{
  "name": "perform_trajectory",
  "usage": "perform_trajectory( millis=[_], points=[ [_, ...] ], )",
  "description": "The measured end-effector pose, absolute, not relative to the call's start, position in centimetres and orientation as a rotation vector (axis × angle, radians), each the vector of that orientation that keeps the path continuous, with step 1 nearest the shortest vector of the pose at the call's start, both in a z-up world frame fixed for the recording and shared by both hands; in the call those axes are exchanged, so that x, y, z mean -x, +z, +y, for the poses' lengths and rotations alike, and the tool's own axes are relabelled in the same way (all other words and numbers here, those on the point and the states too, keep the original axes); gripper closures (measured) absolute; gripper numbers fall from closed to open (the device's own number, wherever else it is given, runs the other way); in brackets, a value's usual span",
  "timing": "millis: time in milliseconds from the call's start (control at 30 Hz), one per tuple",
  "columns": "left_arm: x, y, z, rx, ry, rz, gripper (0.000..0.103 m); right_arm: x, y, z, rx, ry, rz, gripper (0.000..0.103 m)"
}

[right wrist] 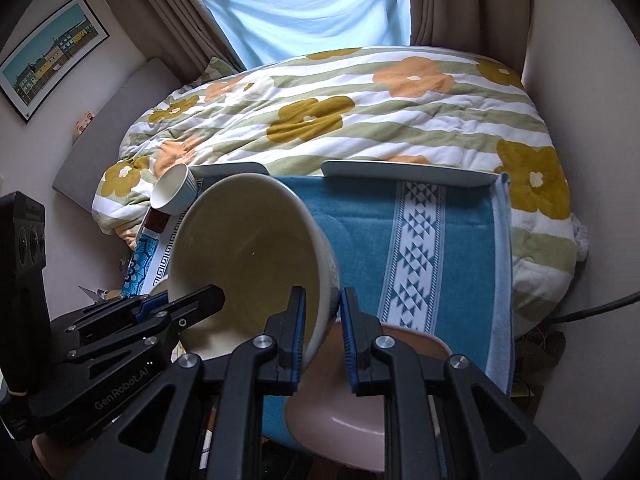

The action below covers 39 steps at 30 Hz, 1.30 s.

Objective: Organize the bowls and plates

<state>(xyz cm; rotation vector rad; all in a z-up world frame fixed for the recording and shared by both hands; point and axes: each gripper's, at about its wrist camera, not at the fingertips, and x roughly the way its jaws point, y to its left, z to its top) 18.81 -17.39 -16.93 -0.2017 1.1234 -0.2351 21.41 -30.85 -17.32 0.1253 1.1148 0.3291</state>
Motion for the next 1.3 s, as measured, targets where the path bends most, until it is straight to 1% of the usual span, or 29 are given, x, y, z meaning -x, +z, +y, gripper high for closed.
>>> perform_trajectory(
  millis=[133,267,467,633,1067,1300],
  points=[
    [-17.2,-18.4,-20.6,0.168,-0.281,1.176,0.09,-18.9,-18.4,-33.8,-0.149,0.282,1.142,0.087],
    [-16.3,-20.5,-22.7,0.126,-0.311,1.235,0.09,-17.3,-20.7,-35.8,-0.186,0.241,1.189,0.087],
    [-16.3,-23.8,-24.2,0.075,-0.323,1.317,0.09,-16.3,-24.6,-37.1,-0.224,0.212,1.26,0.087],
    [-17.0,-25.5,-24.8,0.035,-0.329,1.354,0.09,-16.0,-26.7,-37.3,-0.238,0.196,1.298,0.087],
    [-17.9,-27.2,-25.9,-0.132,-0.31,1.366,0.09,-16.0,-28.7,-36.7,-0.188,0.189,1.339,0.087],
    [-17.7,-27.9,-26.2,-0.171,-0.295,1.369,0.09,-15.9,-28.9,-36.7,-0.184,0.189,1.344,0.087]
  ],
)
